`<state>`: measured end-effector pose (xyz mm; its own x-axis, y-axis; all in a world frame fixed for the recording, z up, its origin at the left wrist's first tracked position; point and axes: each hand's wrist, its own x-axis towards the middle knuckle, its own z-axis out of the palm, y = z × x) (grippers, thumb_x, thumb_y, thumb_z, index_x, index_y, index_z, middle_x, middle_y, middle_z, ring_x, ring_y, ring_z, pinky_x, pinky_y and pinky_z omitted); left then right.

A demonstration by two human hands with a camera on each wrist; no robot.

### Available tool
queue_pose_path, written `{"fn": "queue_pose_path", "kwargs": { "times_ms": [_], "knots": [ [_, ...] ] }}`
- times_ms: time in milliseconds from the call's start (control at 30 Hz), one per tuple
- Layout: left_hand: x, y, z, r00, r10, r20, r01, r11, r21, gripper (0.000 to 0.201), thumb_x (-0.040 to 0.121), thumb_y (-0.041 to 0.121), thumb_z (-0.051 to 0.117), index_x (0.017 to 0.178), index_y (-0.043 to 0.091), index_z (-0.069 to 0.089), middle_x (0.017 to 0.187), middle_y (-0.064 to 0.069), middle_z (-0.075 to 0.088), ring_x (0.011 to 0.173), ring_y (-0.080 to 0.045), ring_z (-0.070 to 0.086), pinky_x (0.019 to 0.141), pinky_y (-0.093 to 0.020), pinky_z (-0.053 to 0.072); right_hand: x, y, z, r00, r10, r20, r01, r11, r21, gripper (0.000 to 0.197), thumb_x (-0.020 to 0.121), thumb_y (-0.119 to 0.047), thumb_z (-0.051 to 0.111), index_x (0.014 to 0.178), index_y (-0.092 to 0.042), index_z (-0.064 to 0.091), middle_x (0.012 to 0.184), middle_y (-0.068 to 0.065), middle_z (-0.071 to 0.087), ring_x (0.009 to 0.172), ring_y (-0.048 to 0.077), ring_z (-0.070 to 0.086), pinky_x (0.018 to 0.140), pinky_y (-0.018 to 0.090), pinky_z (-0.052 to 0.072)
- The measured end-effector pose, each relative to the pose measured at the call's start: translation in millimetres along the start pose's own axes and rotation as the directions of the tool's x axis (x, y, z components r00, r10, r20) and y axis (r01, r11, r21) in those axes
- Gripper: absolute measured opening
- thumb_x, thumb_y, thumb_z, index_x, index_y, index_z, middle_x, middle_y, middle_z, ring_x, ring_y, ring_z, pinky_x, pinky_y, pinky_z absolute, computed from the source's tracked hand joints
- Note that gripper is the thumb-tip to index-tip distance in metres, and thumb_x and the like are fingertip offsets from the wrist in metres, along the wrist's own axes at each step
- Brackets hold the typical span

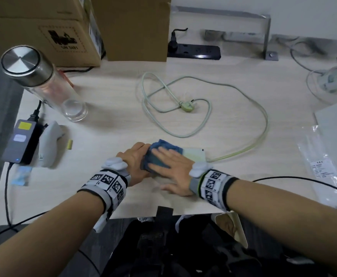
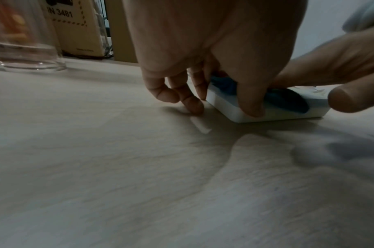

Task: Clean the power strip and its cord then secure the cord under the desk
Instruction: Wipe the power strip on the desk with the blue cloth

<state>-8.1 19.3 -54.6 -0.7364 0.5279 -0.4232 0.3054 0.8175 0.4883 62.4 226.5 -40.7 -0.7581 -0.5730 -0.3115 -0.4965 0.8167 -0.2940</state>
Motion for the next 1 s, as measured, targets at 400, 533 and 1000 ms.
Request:
{"fn": "queue_pose_path", "kwargs": {
  "times_ms": [400, 533, 1000],
  "knots": [
    [1.0, 2.6, 10.0, 0.998, 0.028, -0.056, -0.029, 0.999, -0.021, 0.079, 0.067, 0.054, 0.072, 0.132, 0.035, 0.033, 0.128, 0.014, 0.041, 0.101, -0.018, 0.06, 0.086, -0.042, 0.05, -24.4, 12.1, 6.2, 0.999, -0.014, 0.035, 0.017, 0.997, -0.08, 0.081, 0.09, -0.065, 0.037, 0.153, -0.02, 0.015, 0.16, 0.013, 0.003, 0.146, 0.031, -0.007, 0.116, 0.048, -0.005],
    [2.6, 1.3, 9.3, 0.996, 0.066, -0.062, -0.074, 0.989, -0.129, 0.065, 0.063, 0.056, 0.057, 0.122, 0.042, 0.037, 0.115, 0.017, 0.044, 0.092, -0.02, 0.063, 0.078, -0.042, 0.054, 13.8, -18.9, 3.5, 0.997, 0.066, 0.04, -0.063, 0.994, -0.089, 0.082, 0.09, -0.064, 0.032, 0.152, -0.015, 0.01, 0.16, 0.01, 0.0, 0.146, 0.026, -0.01, 0.117, 0.042, -0.01],
    [6.8, 10.7, 9.0, 0.998, 0.053, -0.017, -0.054, 0.998, -0.025, 0.081, 0.064, 0.059, 0.068, 0.133, 0.03, 0.037, 0.128, 0.01, 0.041, 0.101, -0.021, 0.059, 0.086, -0.041, 0.051, -21.8, 5.1, 3.7, 0.993, 0.107, 0.056, -0.105, 0.994, -0.04, 0.082, 0.089, -0.063, 0.022, 0.152, -0.011, 0.012, 0.159, 0.01, 0.001, 0.145, 0.026, -0.009, 0.116, 0.04, -0.008]
  ]
}}
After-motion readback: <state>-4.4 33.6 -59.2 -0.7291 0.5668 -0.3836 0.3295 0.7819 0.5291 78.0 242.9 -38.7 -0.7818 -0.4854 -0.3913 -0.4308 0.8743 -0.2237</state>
